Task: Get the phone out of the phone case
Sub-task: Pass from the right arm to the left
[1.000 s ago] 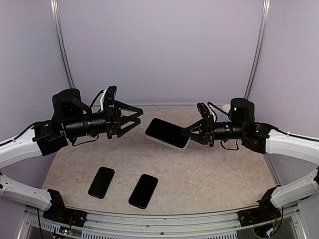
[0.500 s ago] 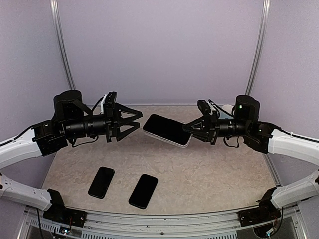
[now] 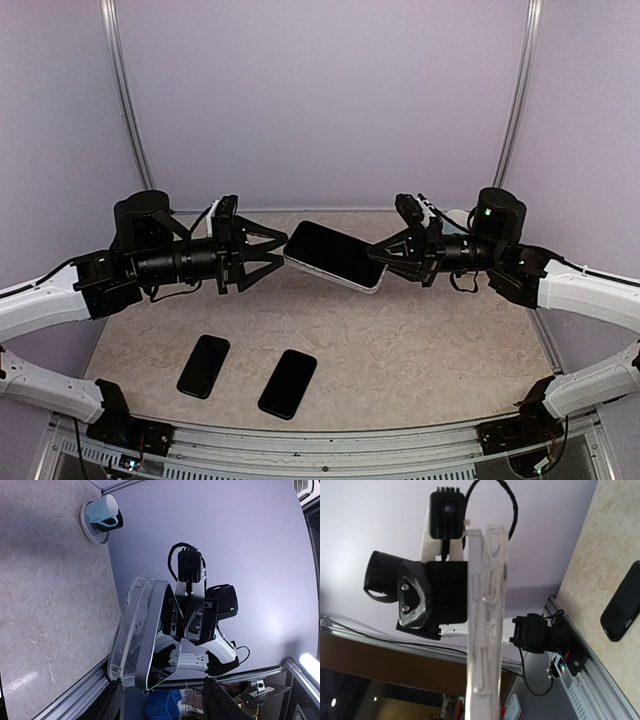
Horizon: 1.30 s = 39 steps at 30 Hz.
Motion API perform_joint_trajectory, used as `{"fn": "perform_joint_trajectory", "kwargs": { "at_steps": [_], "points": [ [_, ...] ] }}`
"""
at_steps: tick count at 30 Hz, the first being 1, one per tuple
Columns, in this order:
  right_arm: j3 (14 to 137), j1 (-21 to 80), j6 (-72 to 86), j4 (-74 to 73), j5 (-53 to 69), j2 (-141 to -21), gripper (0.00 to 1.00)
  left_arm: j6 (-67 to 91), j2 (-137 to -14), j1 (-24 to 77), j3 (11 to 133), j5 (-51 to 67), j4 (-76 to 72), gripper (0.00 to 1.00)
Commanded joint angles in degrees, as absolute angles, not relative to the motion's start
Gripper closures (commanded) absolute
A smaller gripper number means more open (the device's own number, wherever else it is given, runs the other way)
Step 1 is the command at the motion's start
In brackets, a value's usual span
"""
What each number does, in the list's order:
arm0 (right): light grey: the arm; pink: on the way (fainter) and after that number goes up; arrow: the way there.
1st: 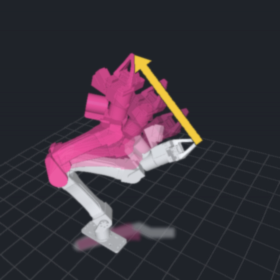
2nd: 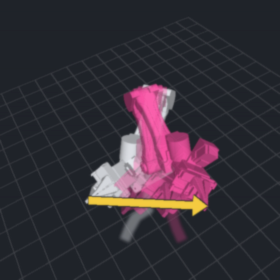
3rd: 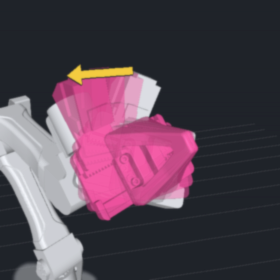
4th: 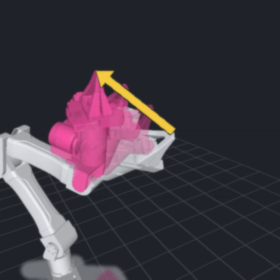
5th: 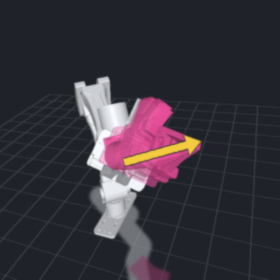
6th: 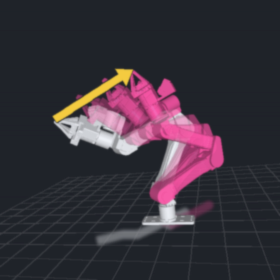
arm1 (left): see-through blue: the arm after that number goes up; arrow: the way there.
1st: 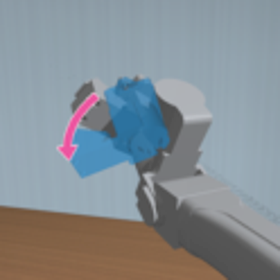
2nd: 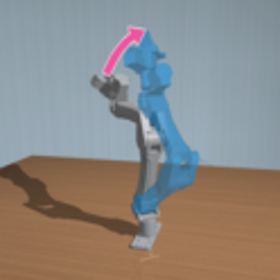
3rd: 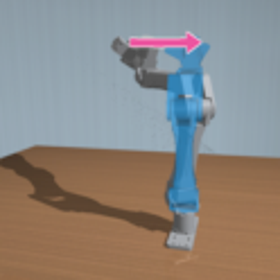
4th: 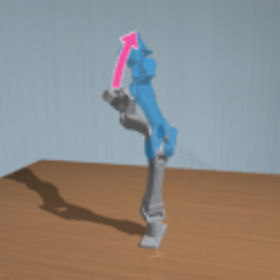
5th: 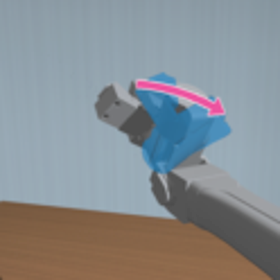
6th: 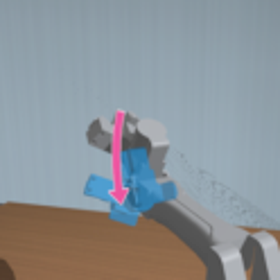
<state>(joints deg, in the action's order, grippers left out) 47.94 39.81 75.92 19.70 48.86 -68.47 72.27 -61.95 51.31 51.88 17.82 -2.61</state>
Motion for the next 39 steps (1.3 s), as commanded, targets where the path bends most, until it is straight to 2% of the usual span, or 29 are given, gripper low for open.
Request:
{"fn": "perform_joint_trajectory", "kwargs": {
  "at_steps": [1,22,28,34,39],
  "points": [
    [49.7,39.7,75.7,24.5,50.0,-67.8,1.00,72.4,-62.4,51.2,52.2,18.6,-5.7,0.47],
    [51.3,41.2,73.4,25.3,52.4,-68.7,1.00,71.7,-62.9,50.8,51.8,19.6,-8.8,0.48],
    [51.6,42.2,74.1,27.3,53.7,-69.3,1.00,72.2,-63.8,50.7,50.3,22.9,-15.1,0.52],
    [52.5,42.6,75.3,29.8,56.4,-69.9,1.00,71.7,-64.4,50.7,50.4,25.8,-17.3,0.61],
    [52.2,42.7,76.4,30.2,58.1,-70.2,1.00,70.6,-64.2,51.0,50.2,27.1,-17.2,0.74]
  ]
}}
